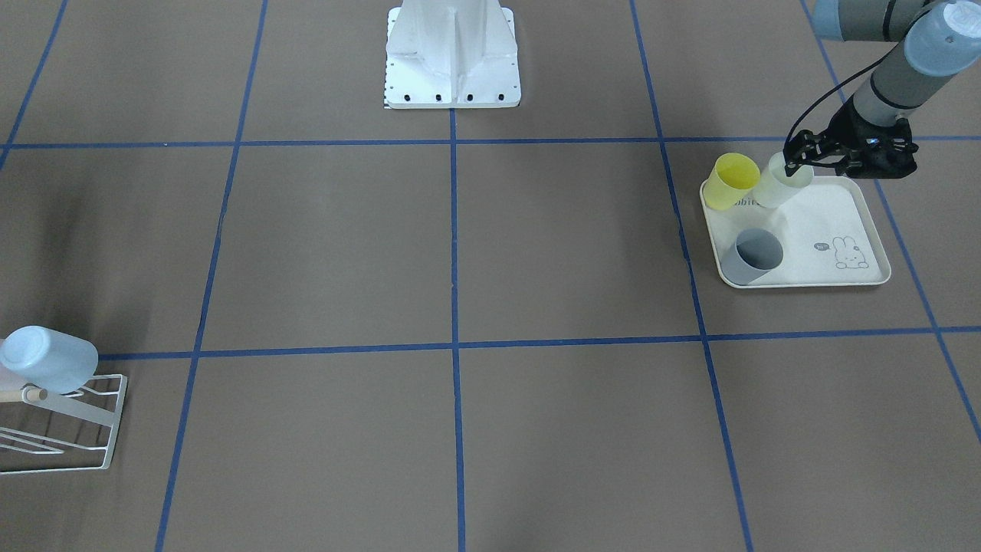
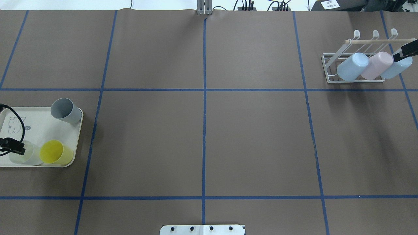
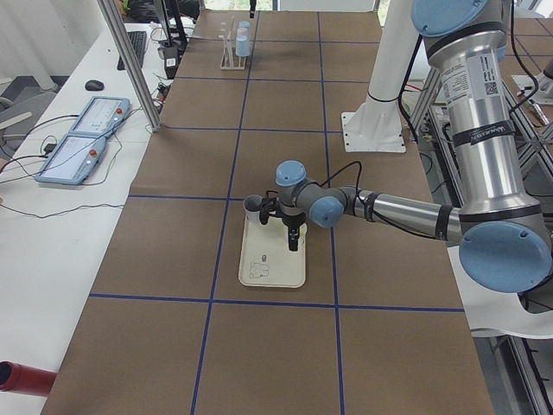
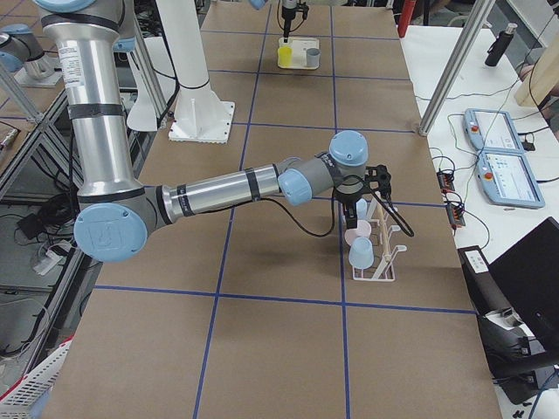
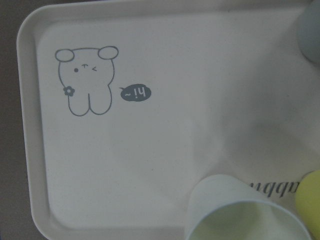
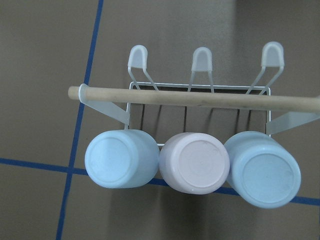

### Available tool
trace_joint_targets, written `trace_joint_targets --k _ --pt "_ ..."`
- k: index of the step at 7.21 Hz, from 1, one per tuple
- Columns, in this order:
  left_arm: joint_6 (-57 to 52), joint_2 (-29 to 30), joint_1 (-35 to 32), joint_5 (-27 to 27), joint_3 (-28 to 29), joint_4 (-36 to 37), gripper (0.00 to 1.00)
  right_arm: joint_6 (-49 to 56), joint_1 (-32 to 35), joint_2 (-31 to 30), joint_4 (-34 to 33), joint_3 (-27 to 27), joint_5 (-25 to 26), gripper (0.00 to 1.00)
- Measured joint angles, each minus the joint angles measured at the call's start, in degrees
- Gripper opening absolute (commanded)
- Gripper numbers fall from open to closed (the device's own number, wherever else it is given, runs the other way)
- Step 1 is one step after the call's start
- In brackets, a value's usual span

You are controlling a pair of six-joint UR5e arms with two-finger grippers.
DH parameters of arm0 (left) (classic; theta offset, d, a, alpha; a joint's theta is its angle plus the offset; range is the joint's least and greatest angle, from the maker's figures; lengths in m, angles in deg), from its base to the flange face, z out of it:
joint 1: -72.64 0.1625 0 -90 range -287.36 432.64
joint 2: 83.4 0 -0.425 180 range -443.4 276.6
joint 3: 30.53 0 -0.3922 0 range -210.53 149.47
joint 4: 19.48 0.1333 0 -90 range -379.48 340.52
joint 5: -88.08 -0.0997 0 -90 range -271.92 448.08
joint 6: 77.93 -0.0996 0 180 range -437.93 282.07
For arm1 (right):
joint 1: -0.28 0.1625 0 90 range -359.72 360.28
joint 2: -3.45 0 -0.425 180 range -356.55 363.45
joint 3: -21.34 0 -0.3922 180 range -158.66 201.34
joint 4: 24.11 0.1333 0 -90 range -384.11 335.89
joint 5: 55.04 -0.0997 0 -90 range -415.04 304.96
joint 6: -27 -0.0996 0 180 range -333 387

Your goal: Transfer IKEA cup to right arm and place on rack

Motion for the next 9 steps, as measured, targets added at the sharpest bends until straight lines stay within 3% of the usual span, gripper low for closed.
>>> trace_joint_targets --k 1,5,7,9 --pt "-0.12 0.28 0.12 0.00 0.68 -0.04 0.00 0.00 0.00 0.01 0.00 0.00 -0.07 0.98" --pt "-1.71 -1.05 -1.54 -0.11 -1.44 0.23 0.00 0.00 -0.08 0.49 -0.01 -0.07 -0.22 0.98" --pt "-8.79 -2.20 -9.10 1.01 -2.17 1.75 0.00 -0.02 -0.09 0.76 0.00 -0.11 -0.72 0.98" --pt "-6.41 -1.08 -12.45 3.49 -4.30 3.40 0.00 -2.17 -0.59 0.91 0.05 -0.66 -0.84 0.98"
